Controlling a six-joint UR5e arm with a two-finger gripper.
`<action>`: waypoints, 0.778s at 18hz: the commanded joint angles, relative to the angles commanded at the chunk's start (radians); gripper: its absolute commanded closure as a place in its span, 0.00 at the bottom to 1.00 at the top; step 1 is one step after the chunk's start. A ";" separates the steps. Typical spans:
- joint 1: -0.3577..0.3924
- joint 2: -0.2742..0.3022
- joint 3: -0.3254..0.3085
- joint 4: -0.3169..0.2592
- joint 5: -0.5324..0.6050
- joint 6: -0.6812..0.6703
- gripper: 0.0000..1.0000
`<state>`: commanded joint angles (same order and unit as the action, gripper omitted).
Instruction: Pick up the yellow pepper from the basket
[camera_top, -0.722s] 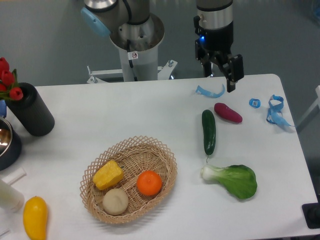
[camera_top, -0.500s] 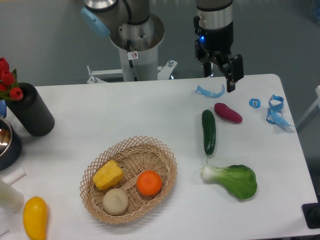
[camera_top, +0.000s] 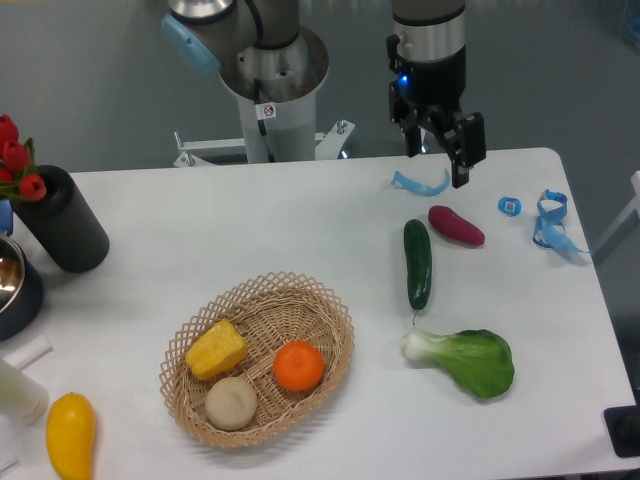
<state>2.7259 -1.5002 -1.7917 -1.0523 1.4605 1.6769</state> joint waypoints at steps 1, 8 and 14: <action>0.000 -0.002 -0.006 0.000 -0.018 -0.040 0.00; -0.031 -0.029 -0.011 0.032 -0.170 -0.302 0.00; -0.097 -0.060 -0.023 0.035 -0.313 -0.606 0.00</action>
<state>2.6294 -1.5601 -1.8147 -1.0170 1.1474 1.0711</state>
